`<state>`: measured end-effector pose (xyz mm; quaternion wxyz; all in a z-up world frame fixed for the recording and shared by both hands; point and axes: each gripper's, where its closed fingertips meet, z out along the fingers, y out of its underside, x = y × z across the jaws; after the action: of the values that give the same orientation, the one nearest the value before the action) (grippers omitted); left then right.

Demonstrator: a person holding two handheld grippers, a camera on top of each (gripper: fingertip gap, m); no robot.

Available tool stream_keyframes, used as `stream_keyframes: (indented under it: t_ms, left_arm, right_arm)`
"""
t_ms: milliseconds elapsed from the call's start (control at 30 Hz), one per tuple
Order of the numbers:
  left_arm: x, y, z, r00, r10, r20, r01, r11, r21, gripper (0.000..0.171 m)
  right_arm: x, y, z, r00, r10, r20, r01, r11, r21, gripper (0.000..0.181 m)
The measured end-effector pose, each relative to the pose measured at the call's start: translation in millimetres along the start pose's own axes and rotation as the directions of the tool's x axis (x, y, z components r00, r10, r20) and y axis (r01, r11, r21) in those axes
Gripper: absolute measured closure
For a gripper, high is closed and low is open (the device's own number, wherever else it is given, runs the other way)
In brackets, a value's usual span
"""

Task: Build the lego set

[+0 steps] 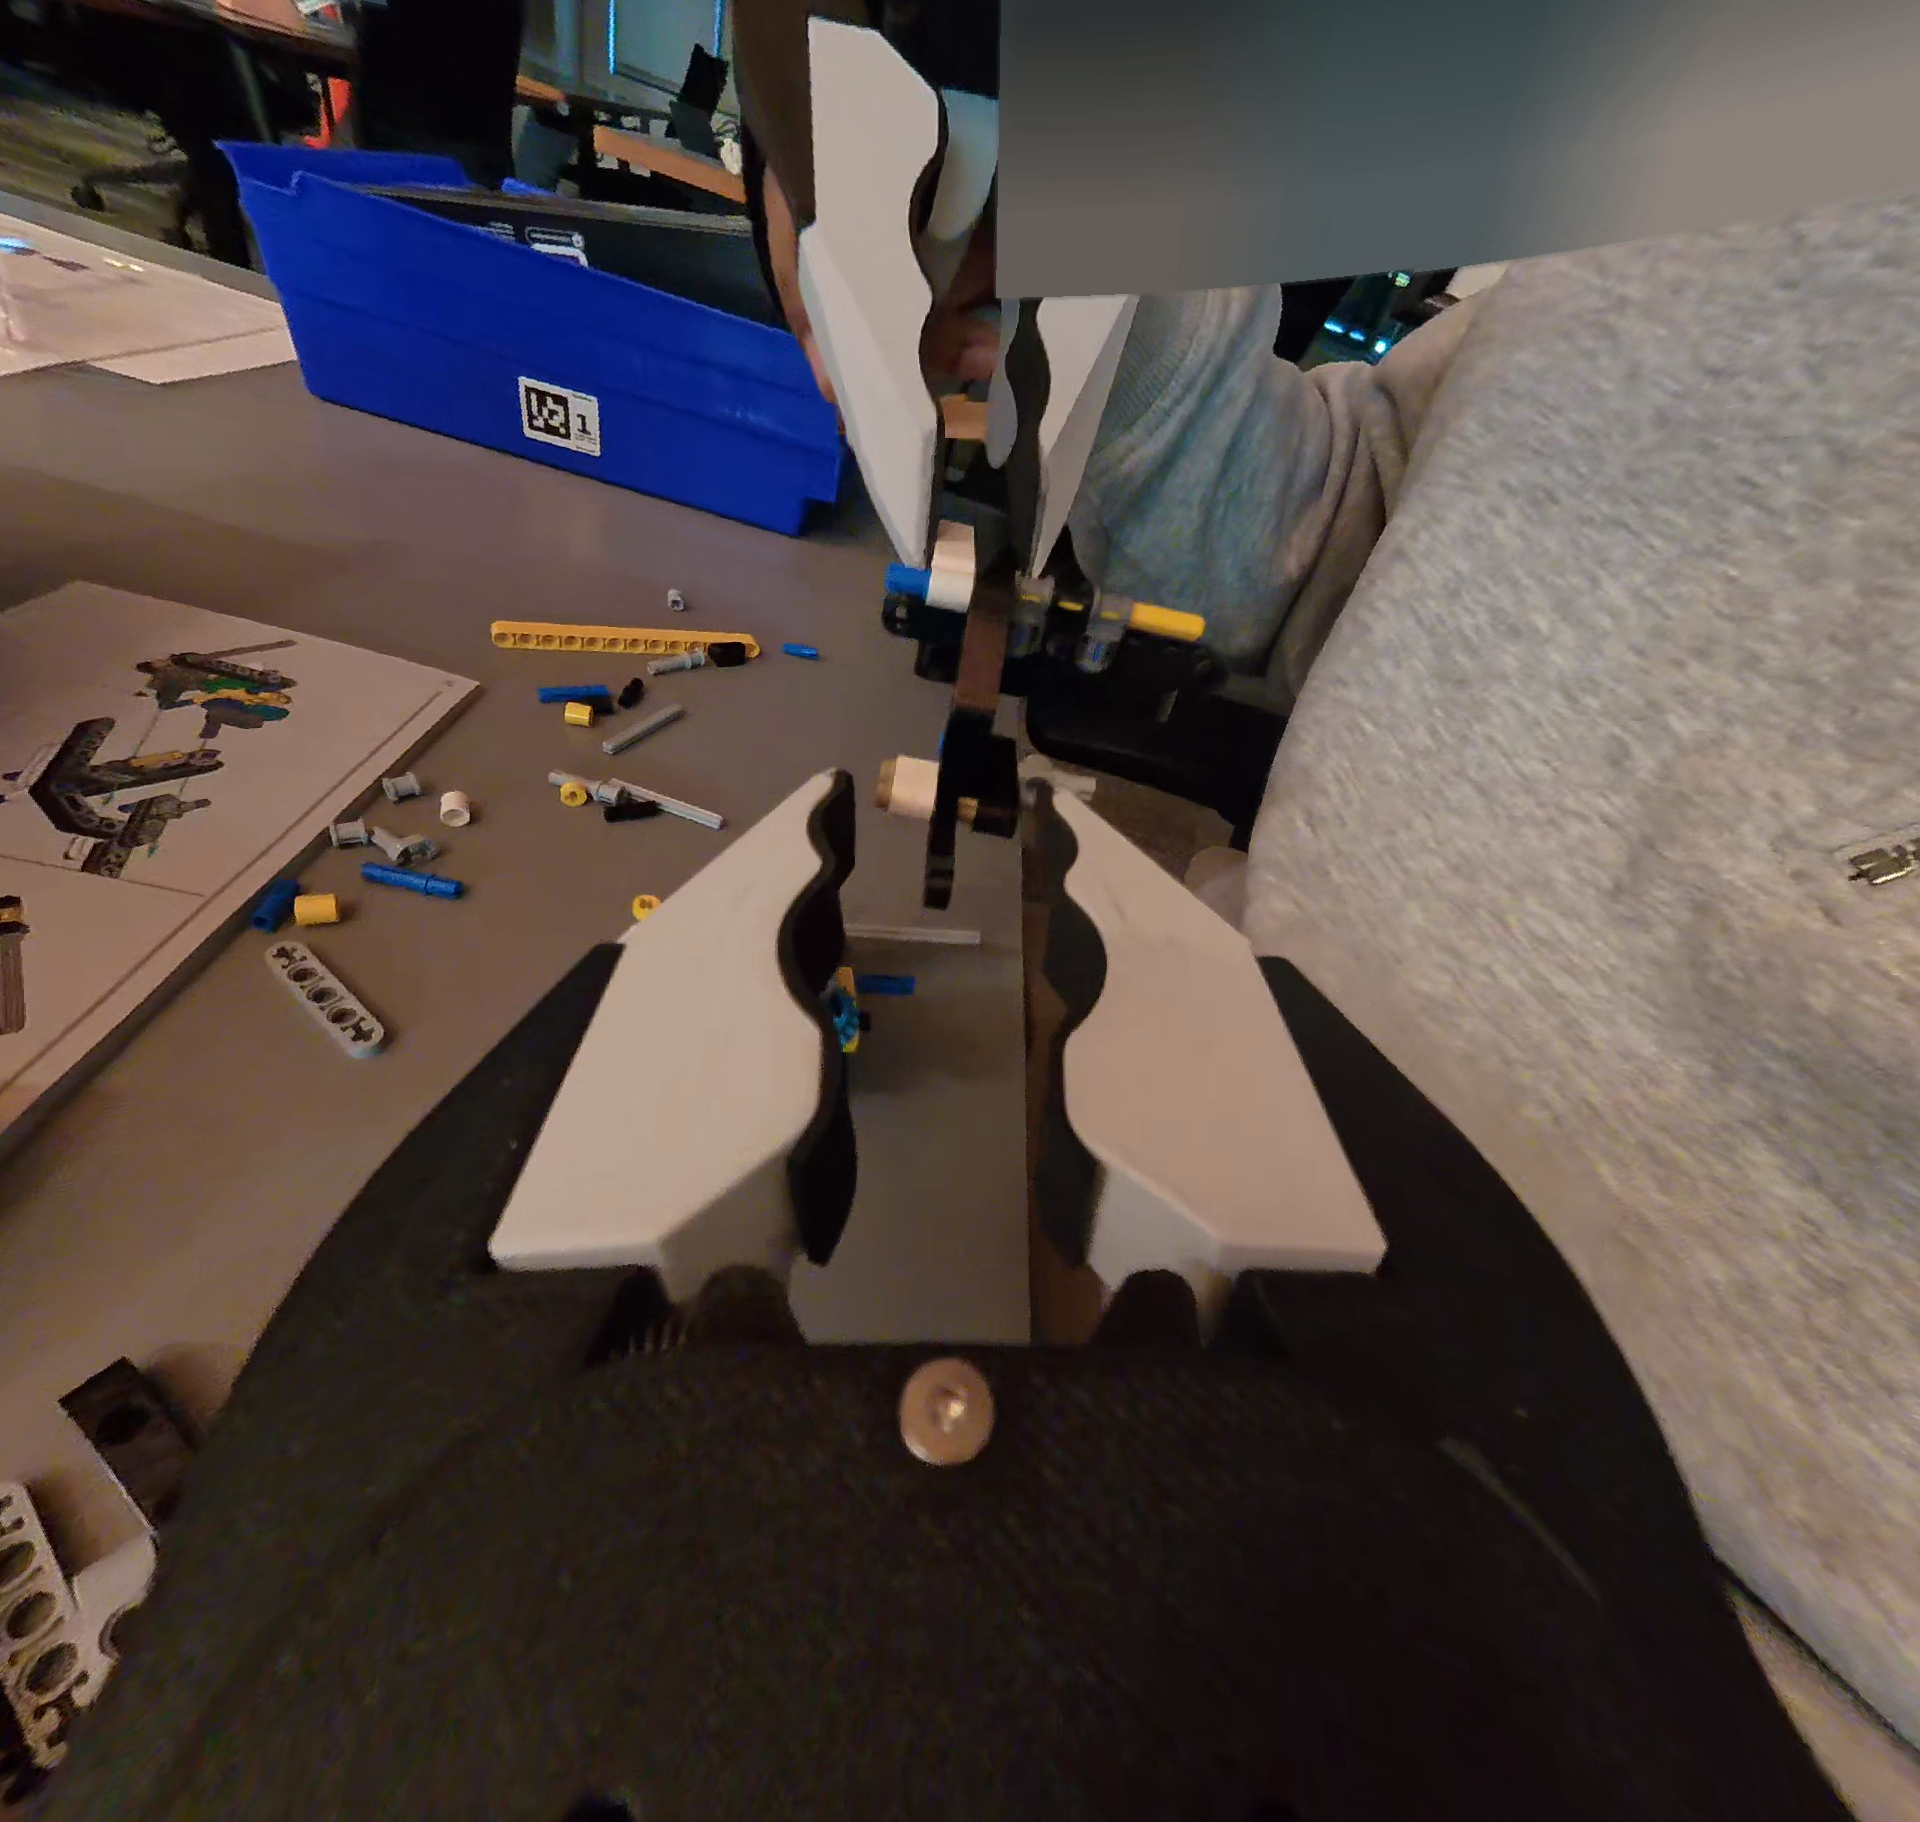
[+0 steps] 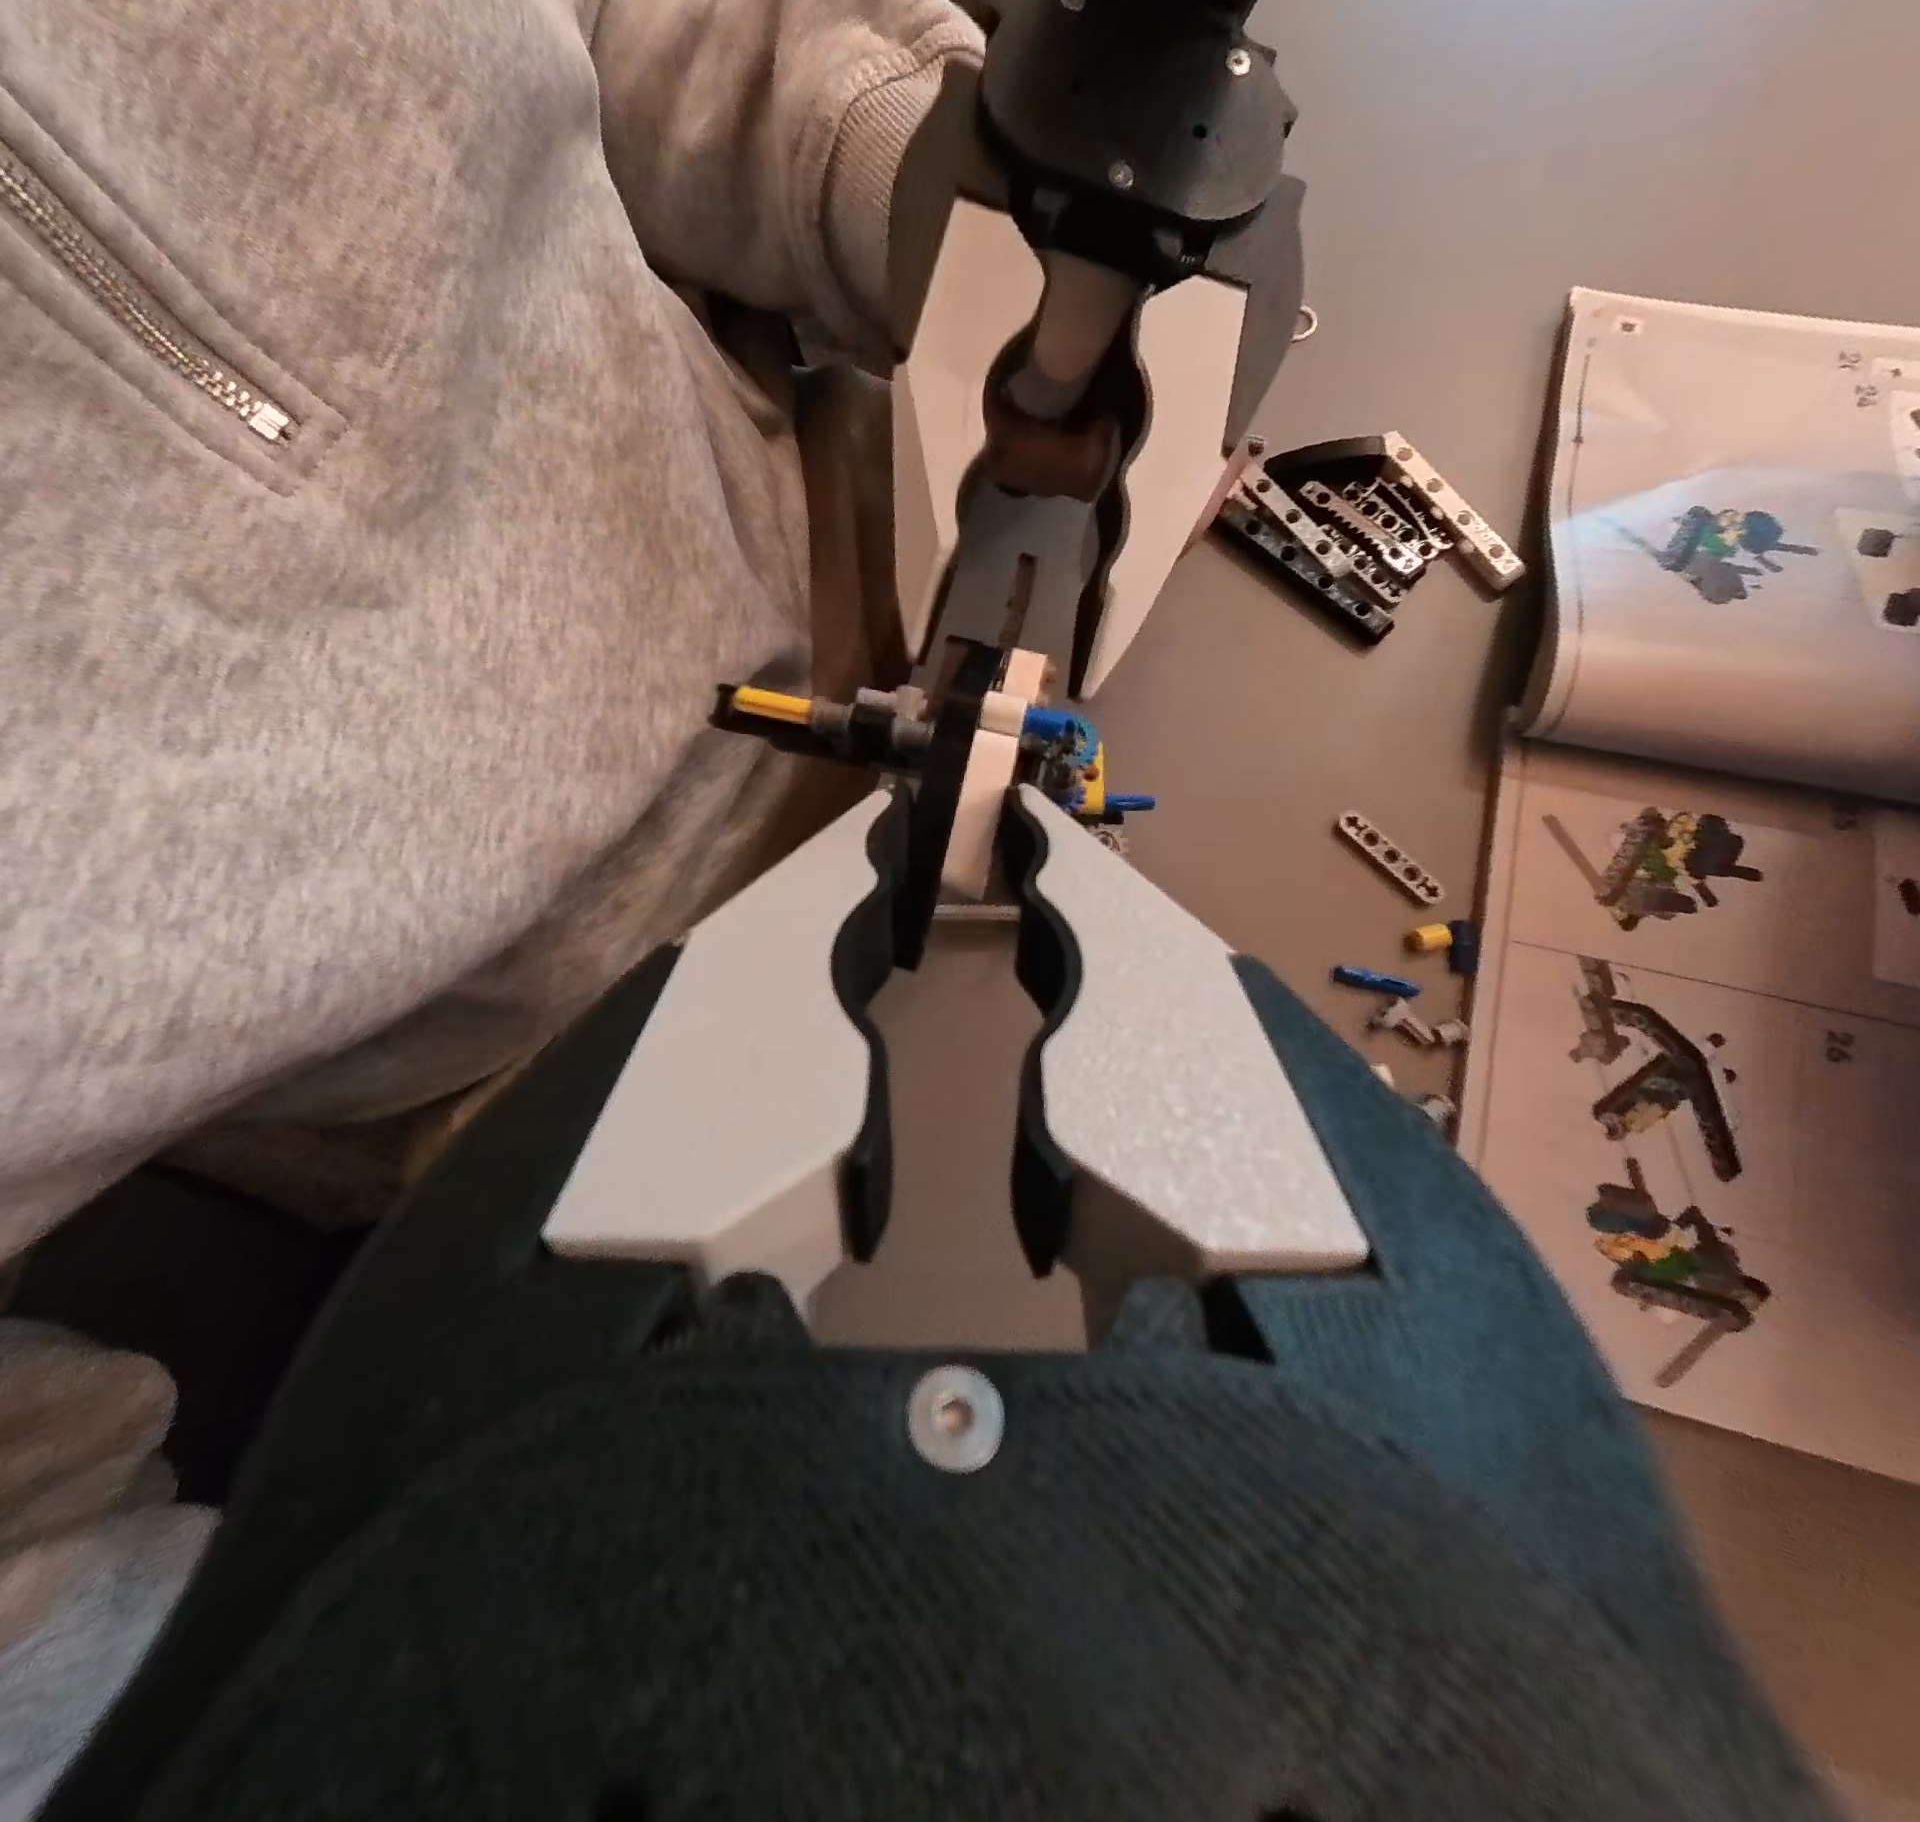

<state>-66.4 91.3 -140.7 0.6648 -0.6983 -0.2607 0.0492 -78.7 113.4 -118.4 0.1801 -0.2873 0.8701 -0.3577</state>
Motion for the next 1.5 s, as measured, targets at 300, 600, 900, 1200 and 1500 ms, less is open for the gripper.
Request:
stream_keyframes:
  t_ms: [300, 600, 900, 1200, 1500]
  left_arm:
    - [3, 6, 6, 1.0, 0.021, -0.008, -0.021, 1.0, -0.022, 0.146]
    - [-4, -3, 3, 0.999, 0.036, 0.034, -0.038, 0.999, 0.034, 0.146]
    - [-10, -9, -1, 0.996, 0.043, 0.072, -0.048, 0.996, 0.07, 0.146]
    - [-16, -15, -7, 0.996, 0.018, 0.089, -0.029, 0.992, 0.119, 0.146]
    - [-32, -17, -17, 0.99, -0.04, 0.135, 0.015, 0.984, 0.179, 0.146]
  right_arm:
    - [-2, -1, 0, 1.0, 0.002, 0.022, -0.002, 1.0, 0.006, 0.165]
    - [6, -6, -3, 0.999, -0.008, -0.044, 0.01, 1.0, 0.03, 0.165]
    - [14, -12, -5, 0.995, -0.012, -0.098, 0.018, 0.998, 0.063, 0.154]
    - [26, -17, -21, 0.982, 0.029, -0.188, 0.002, 0.986, 0.164, 0.147]
    - [35, -12, -32, 0.916, 0.268, -0.299, -0.089, 0.861, 0.5, 0.146]
